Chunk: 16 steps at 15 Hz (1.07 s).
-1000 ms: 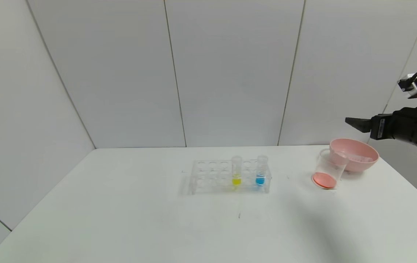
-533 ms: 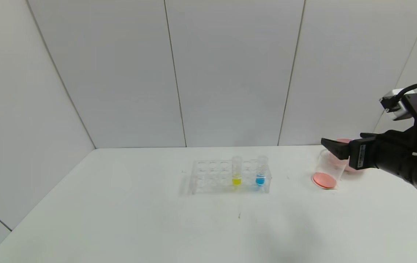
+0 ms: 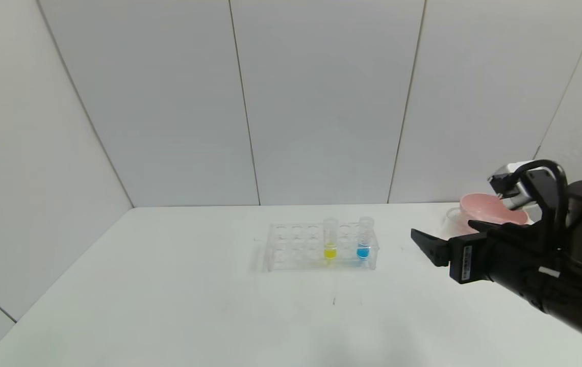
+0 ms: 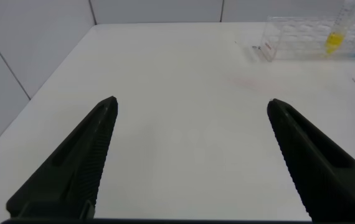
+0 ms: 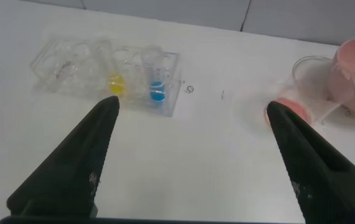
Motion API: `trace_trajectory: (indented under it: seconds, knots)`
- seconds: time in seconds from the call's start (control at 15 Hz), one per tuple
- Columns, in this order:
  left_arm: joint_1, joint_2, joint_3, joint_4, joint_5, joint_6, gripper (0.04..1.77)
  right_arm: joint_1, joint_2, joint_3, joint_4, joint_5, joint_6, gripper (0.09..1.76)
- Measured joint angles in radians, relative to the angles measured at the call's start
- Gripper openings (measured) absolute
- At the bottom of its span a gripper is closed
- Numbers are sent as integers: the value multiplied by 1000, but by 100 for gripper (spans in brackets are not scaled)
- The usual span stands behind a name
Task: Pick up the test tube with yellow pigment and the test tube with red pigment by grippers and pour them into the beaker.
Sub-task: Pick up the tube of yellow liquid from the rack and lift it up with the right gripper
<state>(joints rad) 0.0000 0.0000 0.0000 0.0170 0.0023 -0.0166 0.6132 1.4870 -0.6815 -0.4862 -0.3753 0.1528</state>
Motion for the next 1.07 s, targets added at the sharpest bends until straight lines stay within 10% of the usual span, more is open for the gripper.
trace_trajectory:
  seconds: [1.07]
  knots:
    - [0, 0, 0, 0, 0, 0, 172, 218, 456, -309, -8, -244, 173, 170]
